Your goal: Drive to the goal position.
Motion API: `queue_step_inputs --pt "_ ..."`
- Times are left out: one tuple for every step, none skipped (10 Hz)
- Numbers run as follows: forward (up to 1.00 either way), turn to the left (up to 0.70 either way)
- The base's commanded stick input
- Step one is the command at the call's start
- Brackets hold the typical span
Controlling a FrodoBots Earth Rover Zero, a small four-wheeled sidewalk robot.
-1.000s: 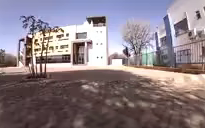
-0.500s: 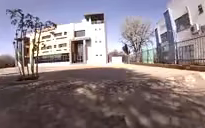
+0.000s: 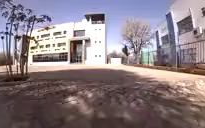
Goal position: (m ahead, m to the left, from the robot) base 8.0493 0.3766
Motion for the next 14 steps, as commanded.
queue_step_inputs --pt "1.0 0.0" --pt "1.0 0.0" --pt "1.0 0.0" --pt "1.0 0.0" --pt "1.0 0.0" --pt "1.0 0.0" --pt "1.0 0.0" --pt "1.0 0.0" --pt "1.0 0.0" --pt "1.0 0.0" --pt "1.0 0.0" --pt "1.0 0.0" --pt "1.0 0.0" --pt "1.0 0.0"
